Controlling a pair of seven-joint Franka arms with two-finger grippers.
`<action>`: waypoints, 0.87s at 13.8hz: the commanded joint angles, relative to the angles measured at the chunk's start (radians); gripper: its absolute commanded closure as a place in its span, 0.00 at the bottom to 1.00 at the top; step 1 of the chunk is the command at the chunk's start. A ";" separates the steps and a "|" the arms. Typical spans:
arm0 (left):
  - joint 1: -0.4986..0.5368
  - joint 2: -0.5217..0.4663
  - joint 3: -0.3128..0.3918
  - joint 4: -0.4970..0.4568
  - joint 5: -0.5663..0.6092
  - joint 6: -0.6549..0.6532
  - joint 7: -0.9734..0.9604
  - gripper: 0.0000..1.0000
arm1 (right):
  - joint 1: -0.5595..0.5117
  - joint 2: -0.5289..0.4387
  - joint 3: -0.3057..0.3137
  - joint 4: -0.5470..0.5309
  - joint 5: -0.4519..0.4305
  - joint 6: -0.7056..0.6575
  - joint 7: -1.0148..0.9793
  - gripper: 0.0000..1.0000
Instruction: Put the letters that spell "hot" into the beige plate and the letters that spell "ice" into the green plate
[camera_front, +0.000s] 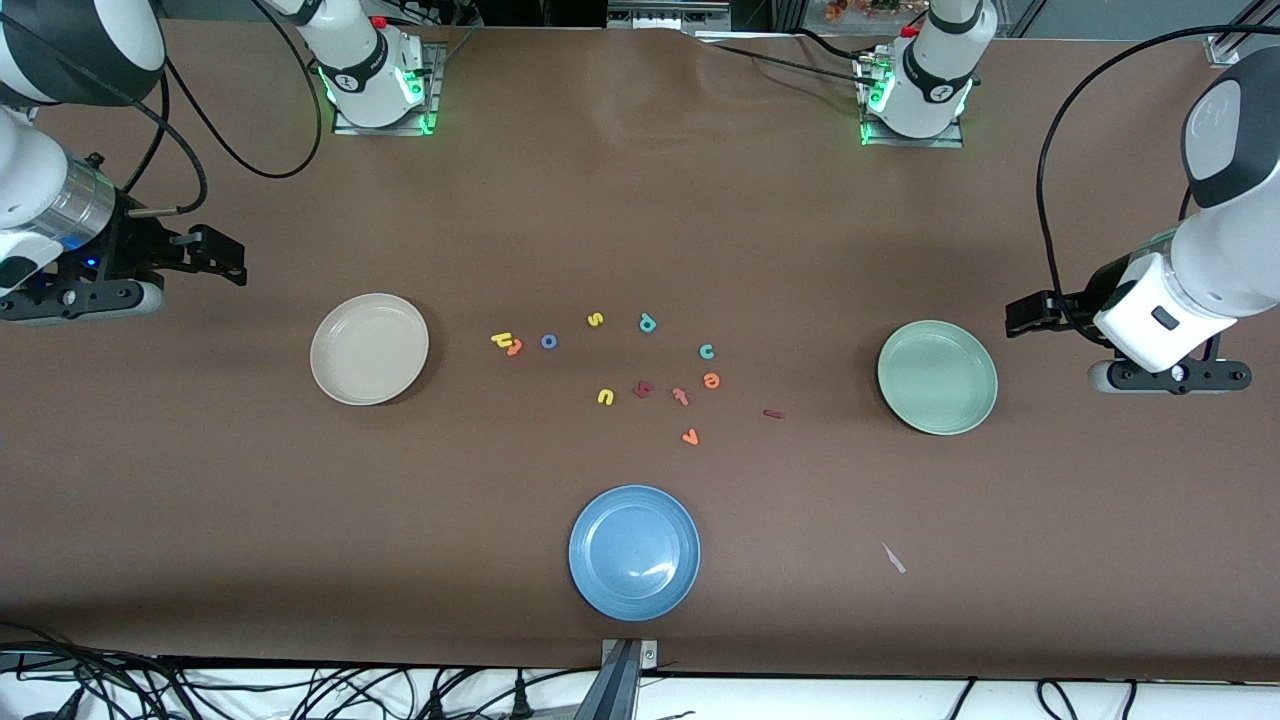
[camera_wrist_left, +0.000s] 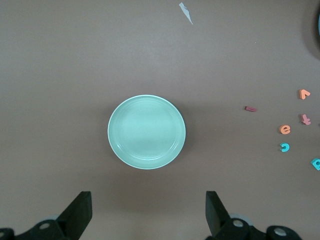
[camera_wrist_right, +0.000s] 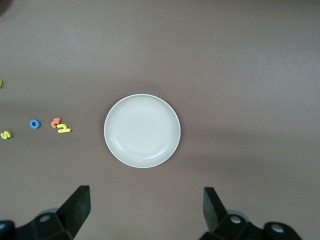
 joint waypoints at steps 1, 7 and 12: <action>0.002 -0.001 -0.004 0.000 -0.010 0.008 0.003 0.00 | -0.007 0.009 0.004 0.022 -0.003 -0.016 0.002 0.00; -0.071 0.092 -0.013 -0.003 -0.018 0.091 -0.016 0.00 | -0.010 0.008 -0.002 0.022 -0.011 -0.033 -0.005 0.00; -0.171 0.213 -0.014 -0.015 -0.027 0.209 -0.224 0.00 | 0.005 0.014 0.007 0.030 0.004 -0.062 -0.002 0.00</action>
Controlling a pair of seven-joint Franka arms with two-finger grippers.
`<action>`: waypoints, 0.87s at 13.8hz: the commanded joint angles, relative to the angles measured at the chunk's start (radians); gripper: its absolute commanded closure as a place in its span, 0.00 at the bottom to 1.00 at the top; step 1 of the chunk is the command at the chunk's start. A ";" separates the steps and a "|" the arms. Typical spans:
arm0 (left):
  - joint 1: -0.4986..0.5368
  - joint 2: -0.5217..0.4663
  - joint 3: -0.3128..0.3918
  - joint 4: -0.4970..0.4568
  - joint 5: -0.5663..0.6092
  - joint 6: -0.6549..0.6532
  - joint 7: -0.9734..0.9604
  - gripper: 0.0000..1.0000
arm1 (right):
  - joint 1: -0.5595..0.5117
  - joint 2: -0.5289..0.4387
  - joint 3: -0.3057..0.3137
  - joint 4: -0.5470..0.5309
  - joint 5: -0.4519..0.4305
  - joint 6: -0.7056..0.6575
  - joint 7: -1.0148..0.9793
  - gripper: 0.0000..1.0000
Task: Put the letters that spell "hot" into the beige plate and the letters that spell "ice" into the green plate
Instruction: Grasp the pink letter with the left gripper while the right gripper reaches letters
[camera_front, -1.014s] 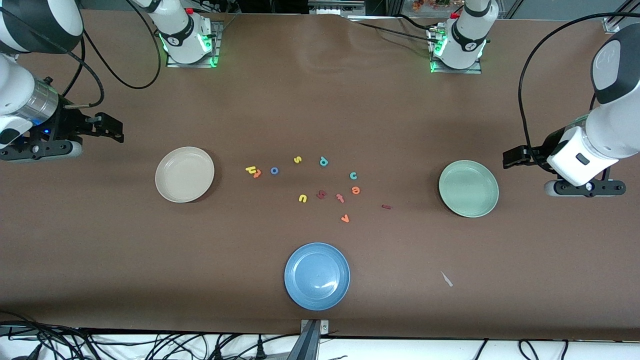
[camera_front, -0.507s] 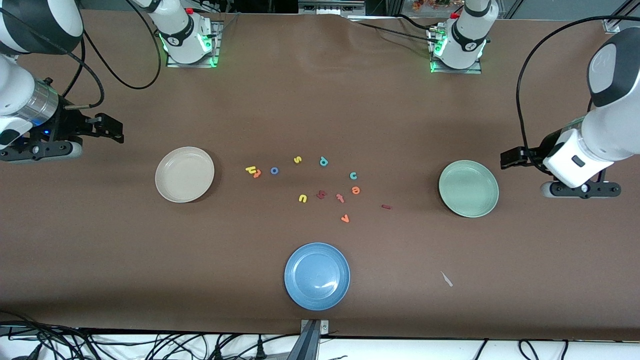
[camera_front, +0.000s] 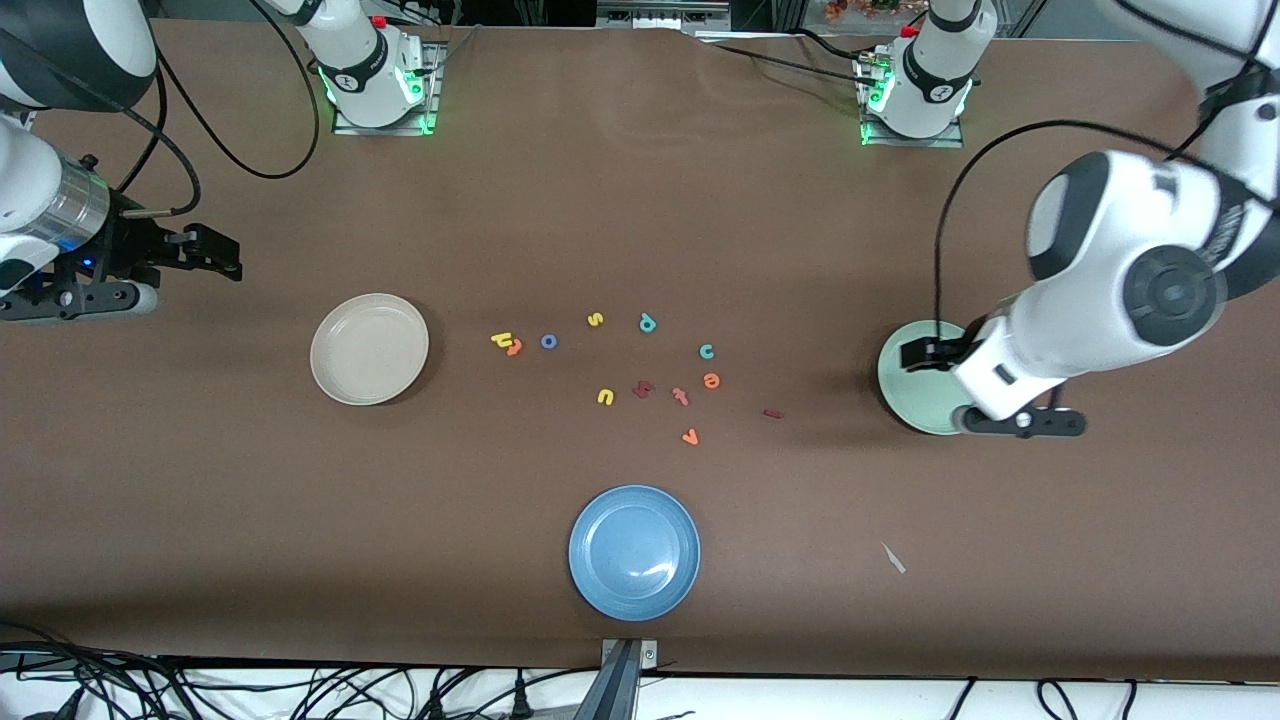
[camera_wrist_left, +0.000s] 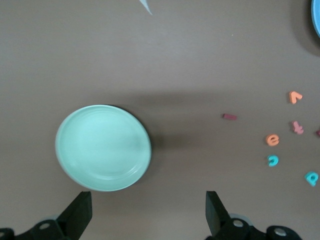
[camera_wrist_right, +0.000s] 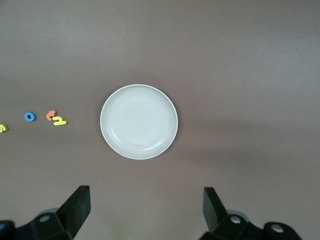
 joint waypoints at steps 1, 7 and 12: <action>-0.052 0.068 0.007 -0.002 -0.027 0.070 -0.124 0.00 | 0.017 0.019 0.023 0.046 0.004 -0.023 0.000 0.00; -0.108 0.194 0.006 -0.010 -0.062 0.159 -0.325 0.00 | 0.177 0.125 0.013 0.084 0.041 -0.013 0.133 0.00; -0.134 0.244 0.007 -0.088 -0.131 0.409 -0.511 0.00 | 0.230 0.182 0.068 -0.015 0.046 0.212 0.267 0.00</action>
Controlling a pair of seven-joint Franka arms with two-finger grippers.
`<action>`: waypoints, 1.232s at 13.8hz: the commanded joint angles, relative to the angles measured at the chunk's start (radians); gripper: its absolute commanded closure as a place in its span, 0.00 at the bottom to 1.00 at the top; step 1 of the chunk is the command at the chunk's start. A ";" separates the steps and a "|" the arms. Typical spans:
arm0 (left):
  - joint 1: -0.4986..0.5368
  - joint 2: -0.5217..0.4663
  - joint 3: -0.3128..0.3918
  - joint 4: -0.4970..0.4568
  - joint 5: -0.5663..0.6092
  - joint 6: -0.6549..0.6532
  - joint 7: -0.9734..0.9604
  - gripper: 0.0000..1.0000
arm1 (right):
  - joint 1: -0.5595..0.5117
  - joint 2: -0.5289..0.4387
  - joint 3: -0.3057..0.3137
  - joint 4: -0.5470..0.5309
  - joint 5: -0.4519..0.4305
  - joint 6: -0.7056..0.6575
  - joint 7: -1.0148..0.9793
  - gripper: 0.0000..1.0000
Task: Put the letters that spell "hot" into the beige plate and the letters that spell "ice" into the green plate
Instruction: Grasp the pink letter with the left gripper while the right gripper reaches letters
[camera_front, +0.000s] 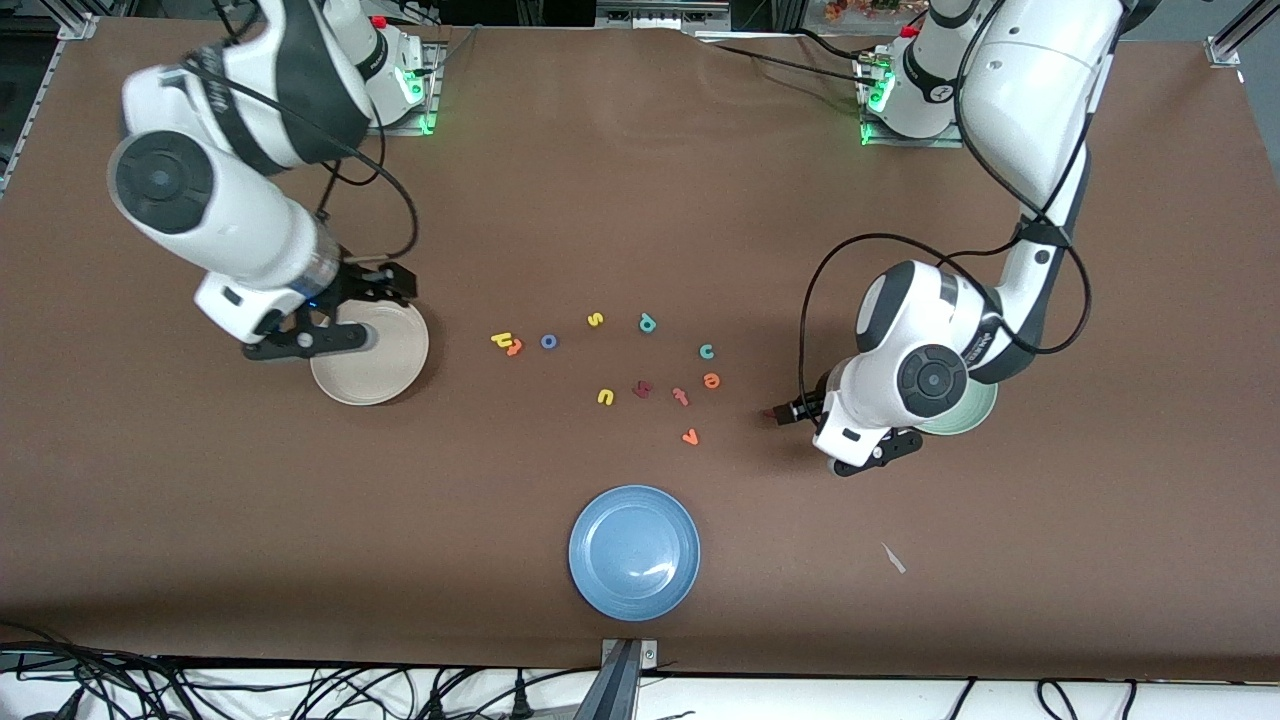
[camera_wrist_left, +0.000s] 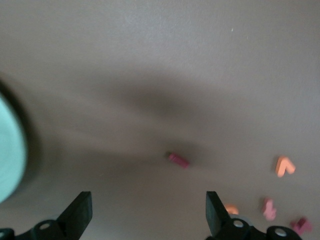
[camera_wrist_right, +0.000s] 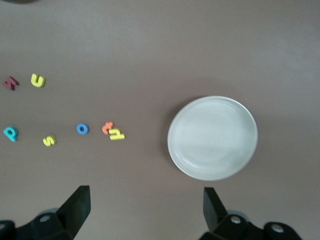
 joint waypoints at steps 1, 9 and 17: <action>-0.017 0.017 0.009 -0.043 -0.031 0.113 -0.094 0.00 | -0.015 -0.001 0.054 -0.106 0.012 0.155 0.045 0.00; -0.053 0.091 -0.002 -0.072 -0.034 0.265 -0.242 0.25 | -0.024 -0.012 0.170 -0.487 -0.036 0.620 0.175 0.00; -0.053 0.091 -0.003 -0.092 -0.043 0.262 -0.252 0.66 | -0.026 0.120 0.171 -0.599 -0.136 0.899 0.175 0.00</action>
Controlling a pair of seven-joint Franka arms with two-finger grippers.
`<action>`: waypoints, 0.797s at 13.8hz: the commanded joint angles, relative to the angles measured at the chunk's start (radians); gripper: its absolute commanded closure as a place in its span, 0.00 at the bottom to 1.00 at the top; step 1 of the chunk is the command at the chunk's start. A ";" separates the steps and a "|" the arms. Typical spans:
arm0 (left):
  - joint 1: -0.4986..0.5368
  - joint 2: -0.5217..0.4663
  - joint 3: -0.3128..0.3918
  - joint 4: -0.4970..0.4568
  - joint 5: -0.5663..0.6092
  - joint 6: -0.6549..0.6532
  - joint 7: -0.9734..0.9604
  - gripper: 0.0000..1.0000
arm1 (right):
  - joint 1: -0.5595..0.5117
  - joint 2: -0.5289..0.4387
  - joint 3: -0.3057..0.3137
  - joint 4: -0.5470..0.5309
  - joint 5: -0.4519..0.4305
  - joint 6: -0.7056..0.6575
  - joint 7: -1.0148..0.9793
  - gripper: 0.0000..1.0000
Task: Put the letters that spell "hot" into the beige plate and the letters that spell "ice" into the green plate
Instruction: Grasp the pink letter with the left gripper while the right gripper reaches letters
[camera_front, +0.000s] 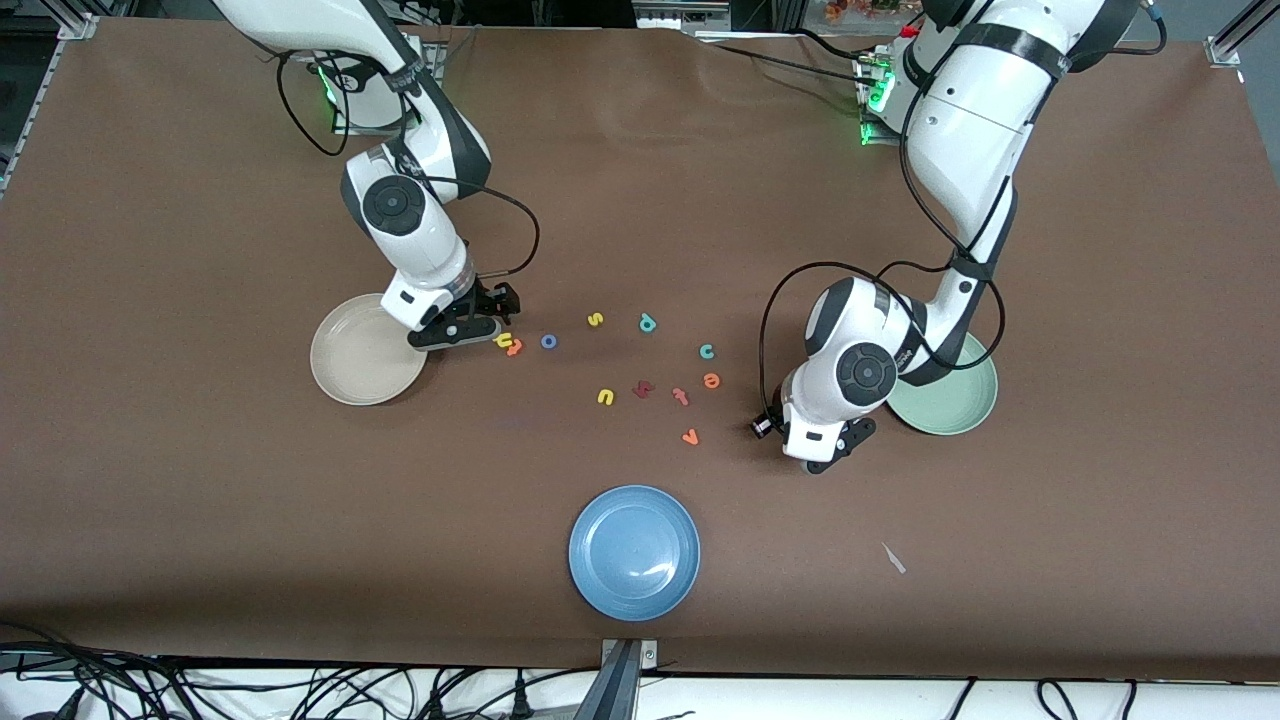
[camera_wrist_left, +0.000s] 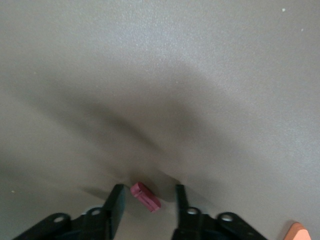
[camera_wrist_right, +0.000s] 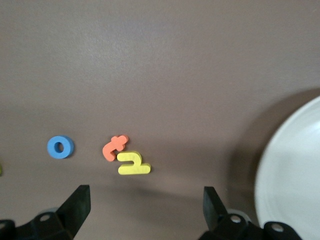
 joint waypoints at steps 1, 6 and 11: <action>-0.003 -0.014 0.003 -0.020 -0.034 0.008 -0.001 0.67 | -0.015 0.028 0.016 -0.015 -0.030 0.059 0.014 0.00; 0.003 -0.007 0.003 -0.018 -0.033 0.008 0.015 0.89 | -0.015 0.070 0.016 -0.054 -0.042 0.165 0.014 0.00; 0.038 -0.066 0.003 -0.008 -0.025 -0.089 0.146 1.00 | -0.015 0.086 0.016 -0.054 -0.064 0.174 0.014 0.01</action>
